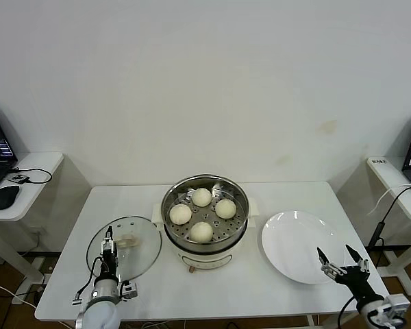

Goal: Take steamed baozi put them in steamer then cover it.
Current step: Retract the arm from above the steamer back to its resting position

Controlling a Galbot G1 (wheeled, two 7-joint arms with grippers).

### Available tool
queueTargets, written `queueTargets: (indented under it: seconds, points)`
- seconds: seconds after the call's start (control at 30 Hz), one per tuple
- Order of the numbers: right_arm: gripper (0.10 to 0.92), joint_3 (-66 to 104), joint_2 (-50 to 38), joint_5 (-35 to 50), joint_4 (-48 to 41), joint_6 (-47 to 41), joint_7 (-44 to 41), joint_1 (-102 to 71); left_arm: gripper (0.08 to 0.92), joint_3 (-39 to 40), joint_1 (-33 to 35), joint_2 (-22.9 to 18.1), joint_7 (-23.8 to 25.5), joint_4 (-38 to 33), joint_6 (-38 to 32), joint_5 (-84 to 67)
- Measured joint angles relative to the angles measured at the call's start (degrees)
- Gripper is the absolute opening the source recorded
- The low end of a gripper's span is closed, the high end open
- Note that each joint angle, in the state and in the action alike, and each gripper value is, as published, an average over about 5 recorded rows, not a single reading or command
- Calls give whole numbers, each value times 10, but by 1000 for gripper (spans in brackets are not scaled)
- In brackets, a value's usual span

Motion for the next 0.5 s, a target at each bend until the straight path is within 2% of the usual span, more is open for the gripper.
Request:
queueTargets:
  seconds: [0.5]
  points:
    - [823,3,9,-6,3,3,-4,-6,823,14,-35,-11,8,22,18,-4]
